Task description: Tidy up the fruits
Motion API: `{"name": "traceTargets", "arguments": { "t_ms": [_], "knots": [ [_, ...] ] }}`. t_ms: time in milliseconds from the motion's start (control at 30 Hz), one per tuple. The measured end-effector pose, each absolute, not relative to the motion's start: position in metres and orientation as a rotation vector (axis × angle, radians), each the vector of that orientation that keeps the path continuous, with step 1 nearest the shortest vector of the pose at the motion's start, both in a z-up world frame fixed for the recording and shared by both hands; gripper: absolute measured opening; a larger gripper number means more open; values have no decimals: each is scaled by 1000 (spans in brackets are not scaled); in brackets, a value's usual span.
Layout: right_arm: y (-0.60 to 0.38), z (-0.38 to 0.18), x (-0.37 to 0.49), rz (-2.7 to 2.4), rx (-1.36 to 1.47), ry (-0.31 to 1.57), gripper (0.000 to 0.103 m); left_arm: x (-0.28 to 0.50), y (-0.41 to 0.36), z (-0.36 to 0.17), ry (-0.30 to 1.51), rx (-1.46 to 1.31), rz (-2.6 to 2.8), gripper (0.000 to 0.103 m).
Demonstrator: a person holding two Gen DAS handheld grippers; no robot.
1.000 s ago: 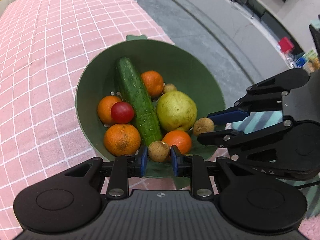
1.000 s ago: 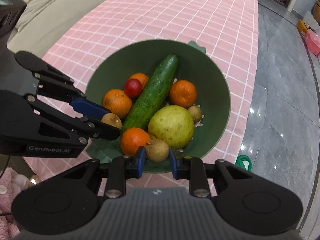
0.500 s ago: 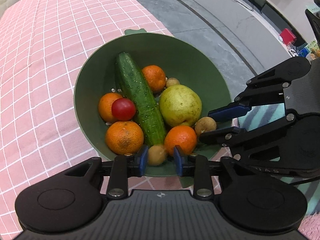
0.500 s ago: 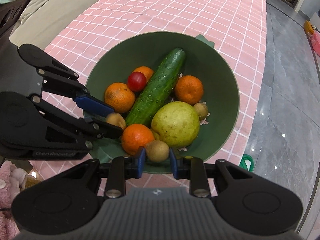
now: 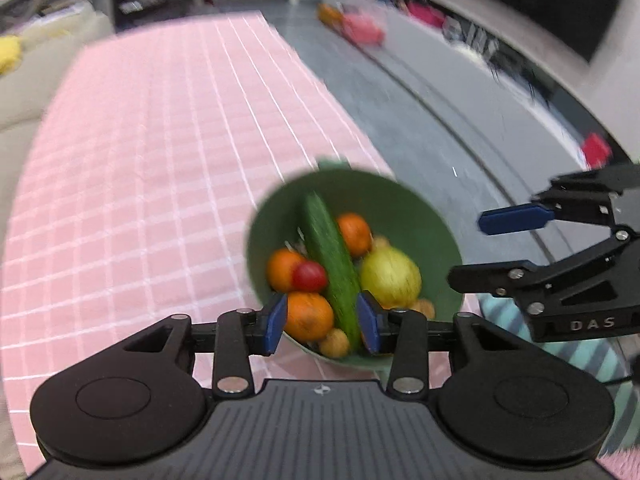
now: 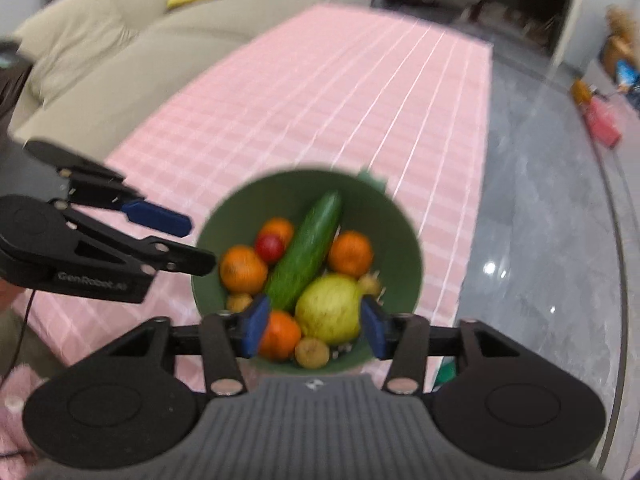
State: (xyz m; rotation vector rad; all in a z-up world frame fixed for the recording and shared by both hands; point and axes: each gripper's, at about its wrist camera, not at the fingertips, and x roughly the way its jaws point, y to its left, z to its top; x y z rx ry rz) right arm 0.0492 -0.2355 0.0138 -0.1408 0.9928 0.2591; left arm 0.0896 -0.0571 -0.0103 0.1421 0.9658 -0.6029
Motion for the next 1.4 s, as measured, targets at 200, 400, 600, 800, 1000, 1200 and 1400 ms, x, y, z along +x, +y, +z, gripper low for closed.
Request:
{"name": "traceTargets", "arguments": {
  "t_ms": [200, 400, 600, 800, 1000, 1200, 1400],
  "knots": [
    [-231, 51, 17, 180, -98, 806, 67, 53, -55, 30, 729, 192, -501, 68],
    [-224, 61, -26, 100, -55, 685, 79, 17, -54, 40, 628, 229, -418, 86],
    [-208, 42, -60, 46, -13, 643, 85, 2, -42, 26, 641, 169, -326, 87],
    [-188, 20, -71, 60, -42, 665, 86, -1, -28, 8, 719, 105, -252, 87],
    [-186, 9, -66, 46, -44, 673, 88, -4, -22, 0, 729, 116, -223, 87],
    [-187, -7, -56, 44, -49, 743, 89, -2, -21, -13, 800, 112, -208, 87],
    [-191, -11, -55, 40, -36, 764, 89, -6, -22, -15, 816, 117, -216, 87]
  ]
}}
